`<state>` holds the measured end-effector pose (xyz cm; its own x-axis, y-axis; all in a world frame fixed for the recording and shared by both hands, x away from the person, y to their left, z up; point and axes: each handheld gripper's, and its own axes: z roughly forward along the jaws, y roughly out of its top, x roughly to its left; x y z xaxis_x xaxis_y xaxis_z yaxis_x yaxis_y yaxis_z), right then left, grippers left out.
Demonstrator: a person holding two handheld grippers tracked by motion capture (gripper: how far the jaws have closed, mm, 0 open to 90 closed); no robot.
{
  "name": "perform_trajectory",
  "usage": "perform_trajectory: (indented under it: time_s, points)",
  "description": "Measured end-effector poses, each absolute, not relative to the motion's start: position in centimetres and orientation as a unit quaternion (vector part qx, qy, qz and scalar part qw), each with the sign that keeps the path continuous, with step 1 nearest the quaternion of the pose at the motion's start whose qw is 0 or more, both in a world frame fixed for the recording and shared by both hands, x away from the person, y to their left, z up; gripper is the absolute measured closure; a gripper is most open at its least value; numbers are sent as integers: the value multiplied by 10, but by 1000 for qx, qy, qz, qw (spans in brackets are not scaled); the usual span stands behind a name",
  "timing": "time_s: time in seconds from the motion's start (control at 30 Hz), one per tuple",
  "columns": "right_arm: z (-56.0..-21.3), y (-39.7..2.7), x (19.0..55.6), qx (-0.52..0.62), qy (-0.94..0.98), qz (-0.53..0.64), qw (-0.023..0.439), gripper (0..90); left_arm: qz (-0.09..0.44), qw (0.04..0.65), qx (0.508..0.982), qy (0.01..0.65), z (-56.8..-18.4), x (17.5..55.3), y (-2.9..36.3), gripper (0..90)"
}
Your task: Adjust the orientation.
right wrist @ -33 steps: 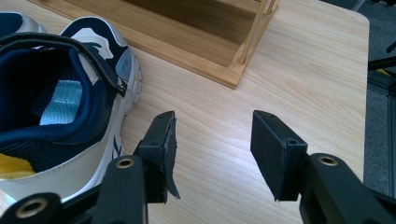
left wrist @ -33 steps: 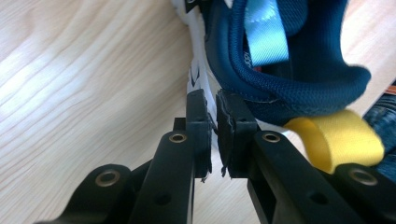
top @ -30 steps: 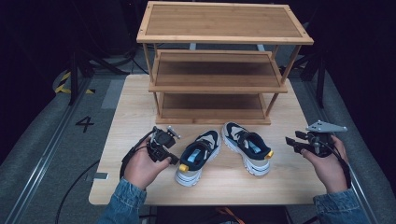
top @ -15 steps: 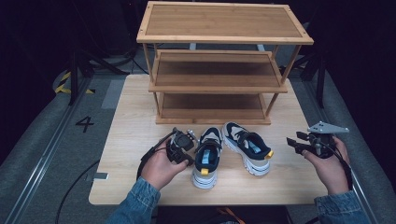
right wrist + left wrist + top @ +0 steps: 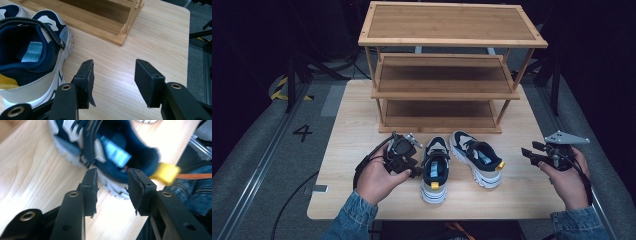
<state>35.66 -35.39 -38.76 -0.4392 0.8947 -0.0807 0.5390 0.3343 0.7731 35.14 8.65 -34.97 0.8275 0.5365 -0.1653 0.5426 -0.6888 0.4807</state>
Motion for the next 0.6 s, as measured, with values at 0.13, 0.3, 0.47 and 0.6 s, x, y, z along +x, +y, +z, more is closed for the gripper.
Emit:
perform_trajectory:
  time_s: [0.13, 0.3, 0.47, 0.6]
  points:
    - [-387, -356, 354, 464, 774, 343, 260, 508, -15, 256, 936, 242, -347, 342, 66, 495]
    - [-389, -357, 353, 466, 774, 342, 259, 507, -26, 250, 939, 234, -351, 342, 56, 449]
    - [-392, -359, 353, 469, 774, 341, 256, 502, -37, 246, 941, 228, -357, 346, 48, 444]
    - [-393, -360, 350, 472, 773, 339, 257, 499, -54, 240, 945, 215, -363, 346, 40, 430]
